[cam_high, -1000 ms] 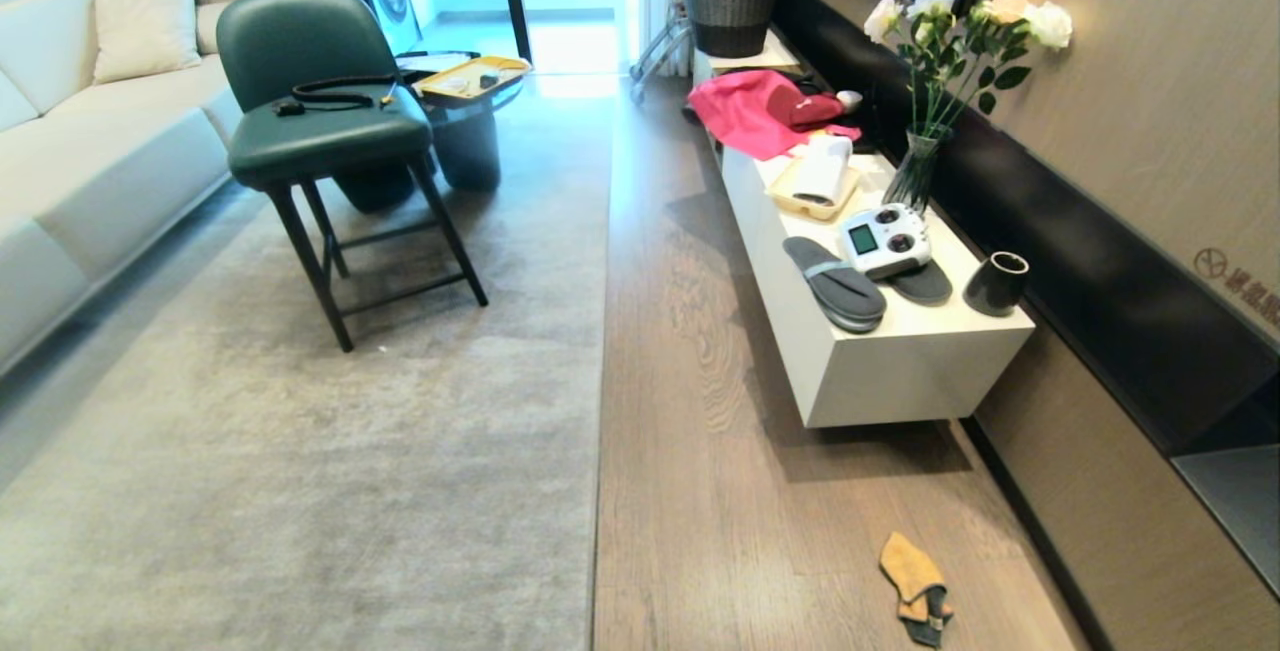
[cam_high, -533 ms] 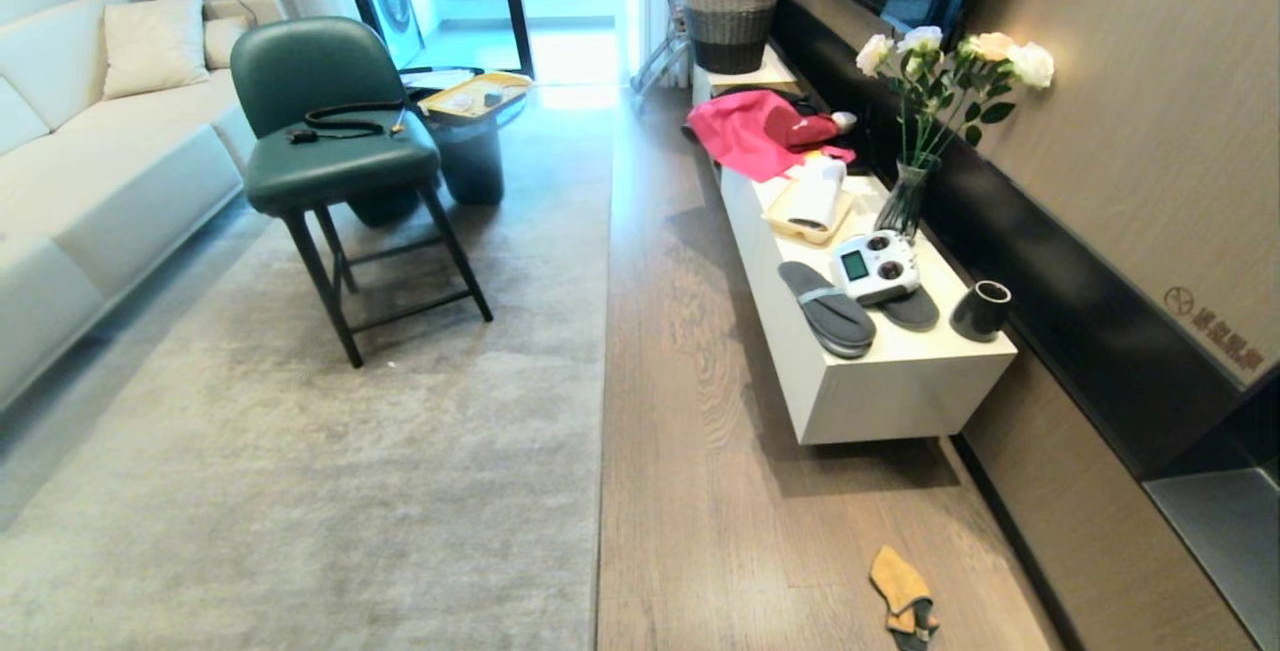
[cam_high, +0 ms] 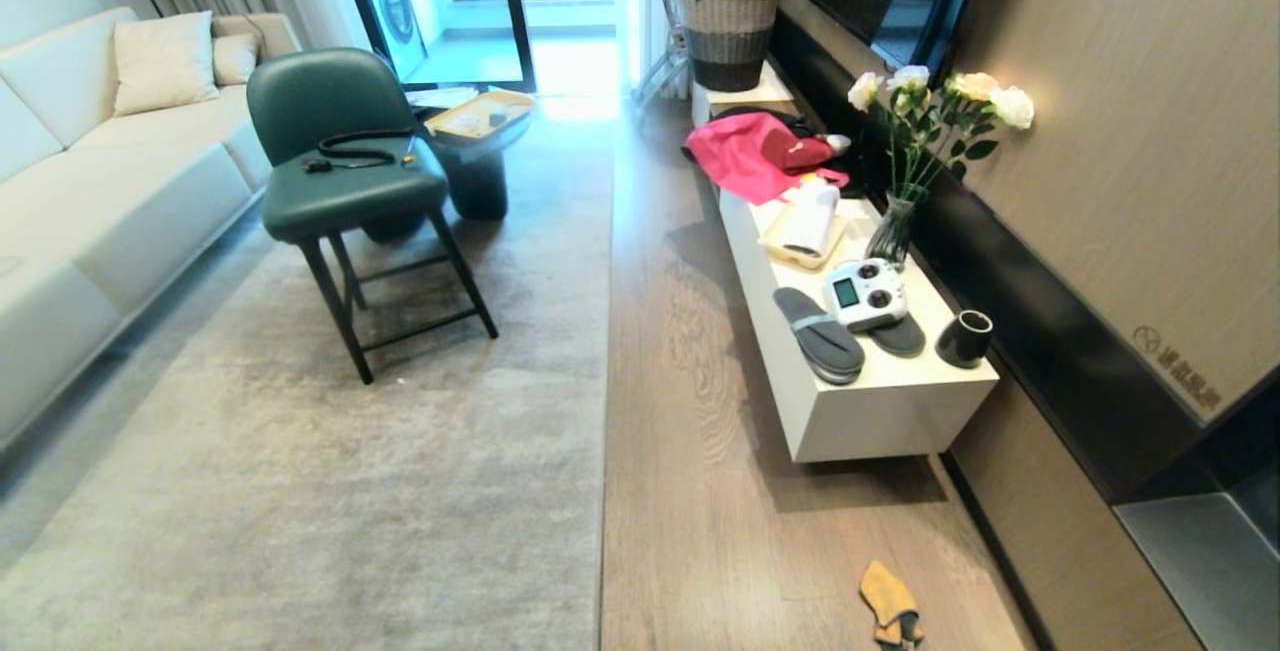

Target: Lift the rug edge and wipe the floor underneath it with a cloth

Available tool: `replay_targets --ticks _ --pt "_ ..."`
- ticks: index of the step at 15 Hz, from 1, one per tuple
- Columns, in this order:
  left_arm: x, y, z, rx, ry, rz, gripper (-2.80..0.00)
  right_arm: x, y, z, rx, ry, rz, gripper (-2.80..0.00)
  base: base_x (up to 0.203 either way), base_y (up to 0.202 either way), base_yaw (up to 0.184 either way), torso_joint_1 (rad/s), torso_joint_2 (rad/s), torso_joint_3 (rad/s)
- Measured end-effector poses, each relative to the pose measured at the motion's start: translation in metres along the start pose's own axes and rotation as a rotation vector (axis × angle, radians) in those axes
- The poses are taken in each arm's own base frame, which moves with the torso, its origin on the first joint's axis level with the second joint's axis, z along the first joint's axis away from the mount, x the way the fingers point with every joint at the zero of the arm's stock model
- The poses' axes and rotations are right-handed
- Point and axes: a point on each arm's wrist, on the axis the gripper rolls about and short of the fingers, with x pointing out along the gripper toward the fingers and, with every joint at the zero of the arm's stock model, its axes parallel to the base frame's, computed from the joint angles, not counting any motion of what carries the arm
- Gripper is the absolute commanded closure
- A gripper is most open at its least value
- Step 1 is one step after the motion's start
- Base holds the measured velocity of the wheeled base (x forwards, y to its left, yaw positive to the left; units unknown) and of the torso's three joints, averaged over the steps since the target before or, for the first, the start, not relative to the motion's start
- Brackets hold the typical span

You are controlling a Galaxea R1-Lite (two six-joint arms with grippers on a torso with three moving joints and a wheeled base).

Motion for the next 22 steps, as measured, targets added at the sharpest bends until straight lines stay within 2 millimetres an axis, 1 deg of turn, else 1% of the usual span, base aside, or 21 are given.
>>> replay_targets --ticks 4,7,22 --pt "0.0000 0.0000 0.0000 0.000 0.000 0.000 0.00 0.0000 0.0000 -0.0001 -0.001 0.001 0.000 0.00 0.000 0.000 0.000 0.236 -0.59 -0.364" --pt "0.0000 0.0000 0.0000 0.000 0.000 0.000 0.00 0.0000 0.0000 -0.0001 0.001 0.000 0.000 0.00 0.000 0.000 0.000 0.183 -0.43 -0.261" --pt "0.0000 0.0000 0.0000 0.000 0.000 0.000 0.00 0.0002 -0.0001 -0.0006 -0.005 0.003 -0.006 0.00 0.000 0.000 0.000 0.150 -0.34 -0.195"
